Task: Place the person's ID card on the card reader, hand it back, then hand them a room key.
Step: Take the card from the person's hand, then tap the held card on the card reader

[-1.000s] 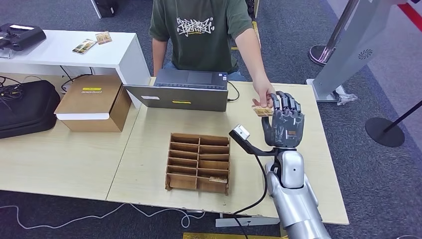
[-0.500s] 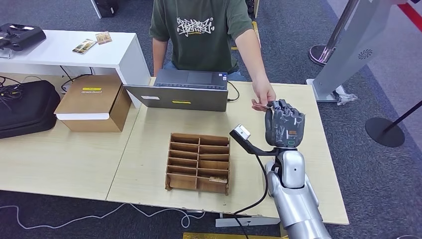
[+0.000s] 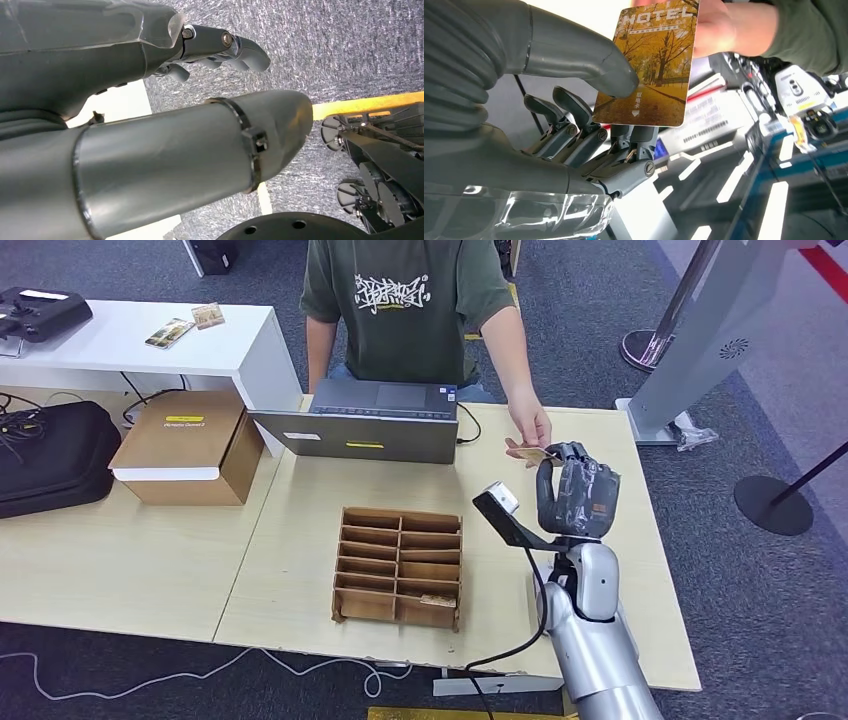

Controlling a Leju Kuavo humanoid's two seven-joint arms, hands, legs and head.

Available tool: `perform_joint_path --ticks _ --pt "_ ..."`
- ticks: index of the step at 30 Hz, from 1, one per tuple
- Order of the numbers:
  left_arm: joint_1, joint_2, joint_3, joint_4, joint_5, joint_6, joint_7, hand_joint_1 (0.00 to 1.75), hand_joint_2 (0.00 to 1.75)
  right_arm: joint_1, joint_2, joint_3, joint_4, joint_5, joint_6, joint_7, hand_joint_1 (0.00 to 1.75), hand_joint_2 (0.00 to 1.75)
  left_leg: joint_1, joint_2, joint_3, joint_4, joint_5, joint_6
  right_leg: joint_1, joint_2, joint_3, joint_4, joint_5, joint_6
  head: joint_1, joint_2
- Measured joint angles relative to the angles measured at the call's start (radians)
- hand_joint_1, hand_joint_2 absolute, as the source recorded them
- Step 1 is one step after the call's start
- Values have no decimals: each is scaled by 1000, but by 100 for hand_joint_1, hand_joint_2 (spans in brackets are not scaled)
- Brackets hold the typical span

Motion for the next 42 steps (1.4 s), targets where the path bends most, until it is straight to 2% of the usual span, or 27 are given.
perform_joint_path --ticks 9,15,21,28,42 --pt "2 -2 0 0 17 6 1 0 0 120 36 -41 -191 -385 183 -59 175 175 0 0 0 0 -1 0 0 0 -1 0 0 0 0 0" --pt "4 -5 0 0 27 9 11 0 0 234 83 -97 -347 -784 388 -45 175 175 0 -1 -1 0 -1 0 0 -1 -1 0 -1 0 0 0" --pt "4 -6 0 0 38 13 20 0 0 341 120 -157 -434 -1032 434 -8 175 175 0 -1 -1 0 -2 0 0 -1 -1 0 -1 0 0 0" --pt "4 -9 0 0 39 19 25 0 0 392 126 -218 -442 -1091 425 27 175 175 0 0 -1 0 -2 0 0 -1 -1 -1 -1 0 0 0" --pt "-1 -12 0 0 22 32 31 0 0 340 122 -341 -287 -1094 422 48 175 175 0 0 -1 0 -2 0 0 0 -1 0 -1 0 0 0"
